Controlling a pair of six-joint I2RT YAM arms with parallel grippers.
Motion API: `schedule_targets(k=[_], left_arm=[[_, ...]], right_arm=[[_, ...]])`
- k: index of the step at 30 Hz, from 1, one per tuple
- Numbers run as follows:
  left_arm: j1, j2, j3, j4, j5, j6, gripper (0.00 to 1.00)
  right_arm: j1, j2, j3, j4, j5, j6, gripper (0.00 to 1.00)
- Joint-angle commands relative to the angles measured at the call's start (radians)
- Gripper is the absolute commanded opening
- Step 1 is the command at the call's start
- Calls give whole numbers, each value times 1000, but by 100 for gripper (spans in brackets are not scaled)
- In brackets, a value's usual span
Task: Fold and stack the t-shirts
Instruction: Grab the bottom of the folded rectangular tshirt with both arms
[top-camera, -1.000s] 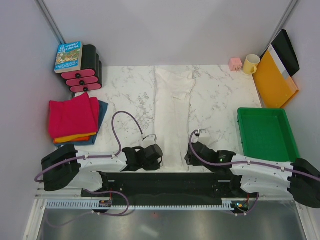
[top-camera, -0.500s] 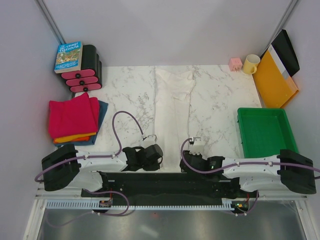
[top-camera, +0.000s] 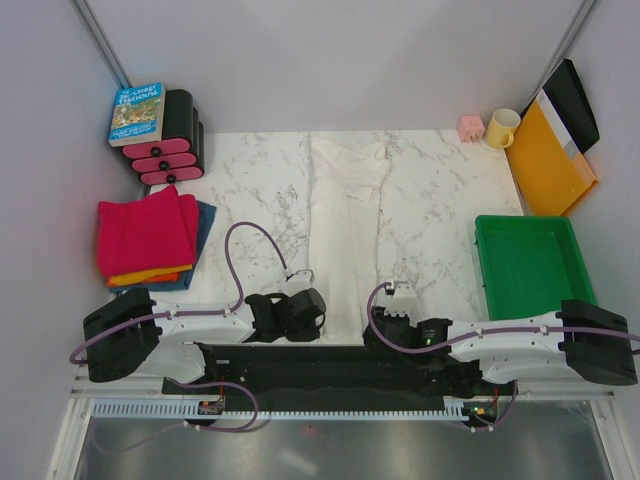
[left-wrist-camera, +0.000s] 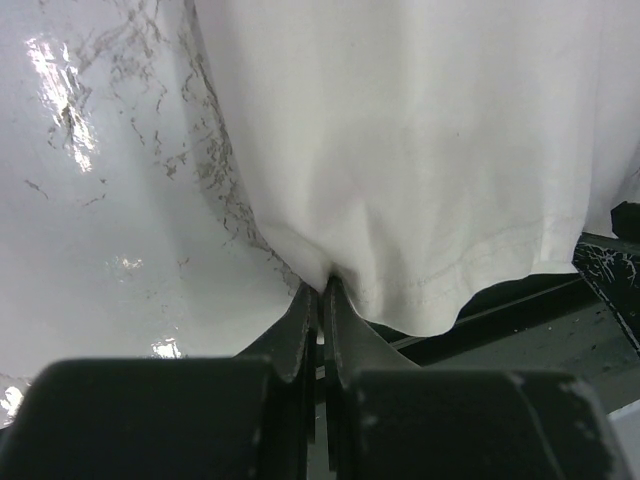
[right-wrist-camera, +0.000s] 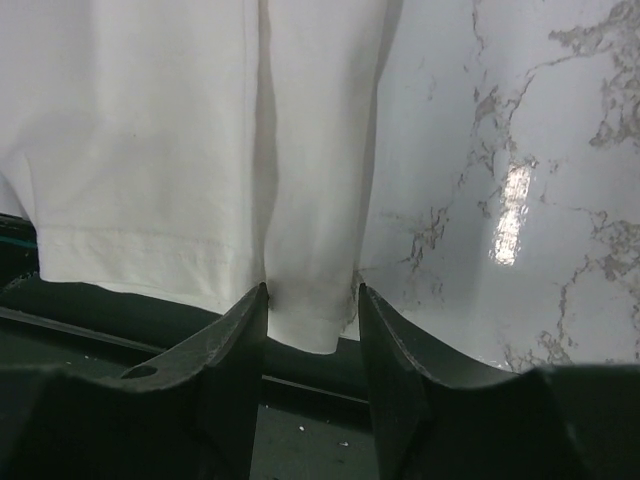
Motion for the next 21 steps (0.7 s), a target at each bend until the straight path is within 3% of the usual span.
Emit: schedule_targets(k=[1,6,8,9,12,17,21], left_arm=[[-9,16,-21,-106,7,22,2],[-9,11,-19,-109,9,25,2],[-9,7,-21,-109,9,25,2],[-10,-2,-21,-111,9,25,2],[-9,-19,-27,-109,7,20,2],[-12,-99,-44,-123,1,10,2],[-41,-241,-53,-161,-46,-1,2]], right_arm=[[27,8,-21,-8,18,74,49],[30,48,-36,3,-16,103,45],[44,54,-44,0,-22,133,29],[53,53,-47,-7,-19,149,15],[86,43,-42,-42,-1,198,0],[176,54,7,-138,74,256,0],[283,108,149,-290,189,311,0]])
